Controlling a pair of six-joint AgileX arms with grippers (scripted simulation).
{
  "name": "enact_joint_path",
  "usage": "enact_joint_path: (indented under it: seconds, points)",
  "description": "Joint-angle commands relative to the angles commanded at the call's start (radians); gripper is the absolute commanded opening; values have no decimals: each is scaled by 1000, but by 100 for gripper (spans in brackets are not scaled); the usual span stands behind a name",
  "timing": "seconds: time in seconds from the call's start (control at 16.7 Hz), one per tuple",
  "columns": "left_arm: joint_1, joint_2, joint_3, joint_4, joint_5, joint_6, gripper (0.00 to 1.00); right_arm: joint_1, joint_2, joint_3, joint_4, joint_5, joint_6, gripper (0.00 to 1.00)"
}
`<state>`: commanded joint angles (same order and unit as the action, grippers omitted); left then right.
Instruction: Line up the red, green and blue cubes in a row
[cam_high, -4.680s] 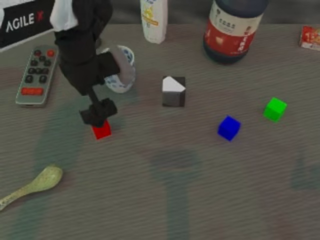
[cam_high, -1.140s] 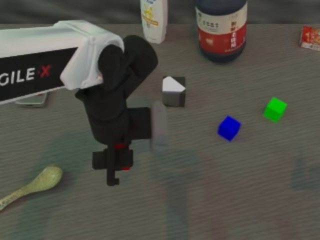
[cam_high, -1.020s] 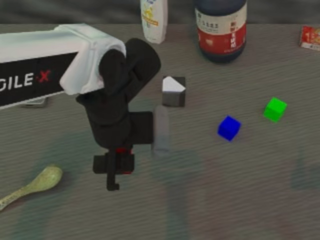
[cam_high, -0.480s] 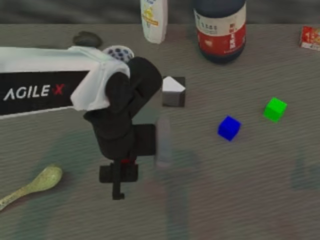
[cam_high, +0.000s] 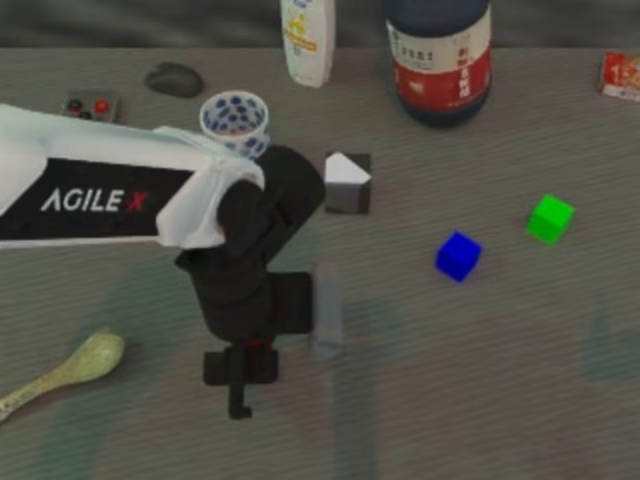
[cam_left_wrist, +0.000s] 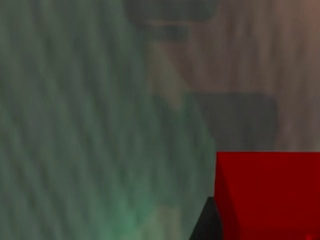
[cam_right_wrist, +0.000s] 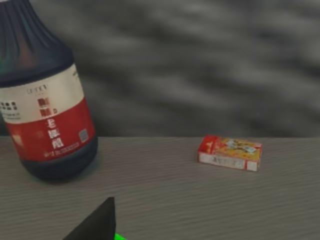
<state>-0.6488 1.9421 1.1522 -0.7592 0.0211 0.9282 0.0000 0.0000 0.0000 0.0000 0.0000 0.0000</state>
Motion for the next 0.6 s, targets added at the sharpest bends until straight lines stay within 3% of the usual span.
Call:
enact_joint_path:
  seconds: [0.6]
  points:
    - [0, 0, 0, 0, 0, 0, 75, 0, 0, 0, 0, 0, 0, 100]
